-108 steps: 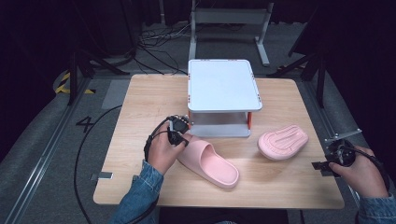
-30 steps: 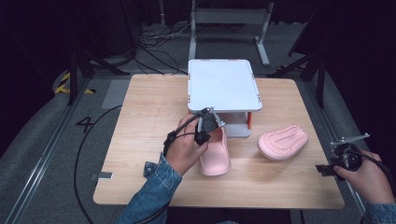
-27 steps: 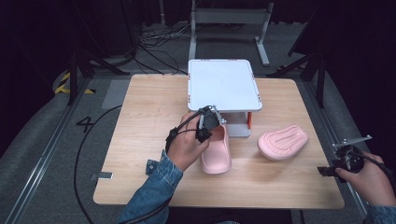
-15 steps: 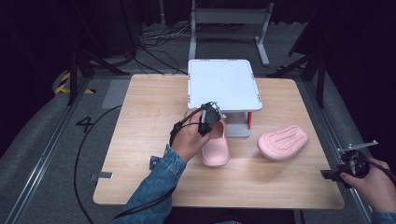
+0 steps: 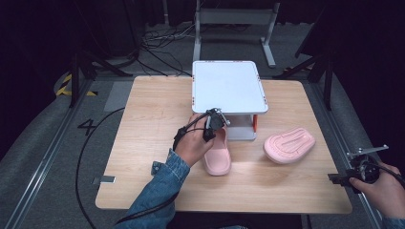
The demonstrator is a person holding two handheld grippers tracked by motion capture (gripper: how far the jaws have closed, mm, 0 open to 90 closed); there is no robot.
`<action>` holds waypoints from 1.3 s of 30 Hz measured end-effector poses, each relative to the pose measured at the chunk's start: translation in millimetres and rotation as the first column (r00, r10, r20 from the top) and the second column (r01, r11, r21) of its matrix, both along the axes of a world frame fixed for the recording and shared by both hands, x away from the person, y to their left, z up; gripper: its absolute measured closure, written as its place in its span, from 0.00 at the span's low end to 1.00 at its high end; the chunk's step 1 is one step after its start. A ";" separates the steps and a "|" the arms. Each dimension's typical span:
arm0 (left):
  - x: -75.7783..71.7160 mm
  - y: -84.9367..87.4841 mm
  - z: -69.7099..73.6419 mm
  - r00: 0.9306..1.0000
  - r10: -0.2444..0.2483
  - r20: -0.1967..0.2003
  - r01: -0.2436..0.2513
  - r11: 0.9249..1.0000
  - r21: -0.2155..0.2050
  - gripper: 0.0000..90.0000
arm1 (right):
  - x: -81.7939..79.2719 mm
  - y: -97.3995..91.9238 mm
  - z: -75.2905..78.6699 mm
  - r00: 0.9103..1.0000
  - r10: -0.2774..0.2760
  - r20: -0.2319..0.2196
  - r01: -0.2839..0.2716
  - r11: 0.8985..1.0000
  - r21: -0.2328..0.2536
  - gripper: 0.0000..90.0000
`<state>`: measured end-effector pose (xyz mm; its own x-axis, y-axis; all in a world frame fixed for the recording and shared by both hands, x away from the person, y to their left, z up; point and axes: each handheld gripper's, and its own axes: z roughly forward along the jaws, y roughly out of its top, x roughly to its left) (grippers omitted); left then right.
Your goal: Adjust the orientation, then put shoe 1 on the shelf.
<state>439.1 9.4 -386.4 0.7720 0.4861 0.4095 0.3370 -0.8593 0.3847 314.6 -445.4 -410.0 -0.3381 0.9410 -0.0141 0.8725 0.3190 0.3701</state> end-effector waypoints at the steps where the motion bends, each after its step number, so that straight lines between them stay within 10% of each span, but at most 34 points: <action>1: 0.6 1.2 0.3 1.000 0.002 -0.001 -0.002 1.000 -0.004 0.84 | 0.6 0.2 -0.1 1.000 0.004 0.001 -0.004 1.000 -0.002 0.36; 11: 4.1 9.8 -1.0 1.000 0.026 -0.004 -0.026 1.000 0.002 0.80 | 3.3 2.7 -1.4 1.000 0.018 -0.003 -0.018 1.000 0.000 0.36; 25: -20.9 14.4 14.0 0.992 0.057 -0.111 -0.071 0.990 -0.126 0.46 | 12.8 11.4 2.8 0.999 0.046 0.010 -0.046 0.999 0.003 0.36; 33: -54.4 34.8 21.8 0.963 0.125 -0.238 -0.179 0.959 -0.220 0.40 | 17.7 18.9 2.1 0.999 0.023 0.022 -0.024 0.999 0.047 0.34; 39: -76.6 43.6 13.4 0.937 0.135 -0.324 -0.214 0.951 -0.224 0.41 | 18.3 20.7 4.7 0.999 0.019 0.031 -0.021 0.998 0.064 0.36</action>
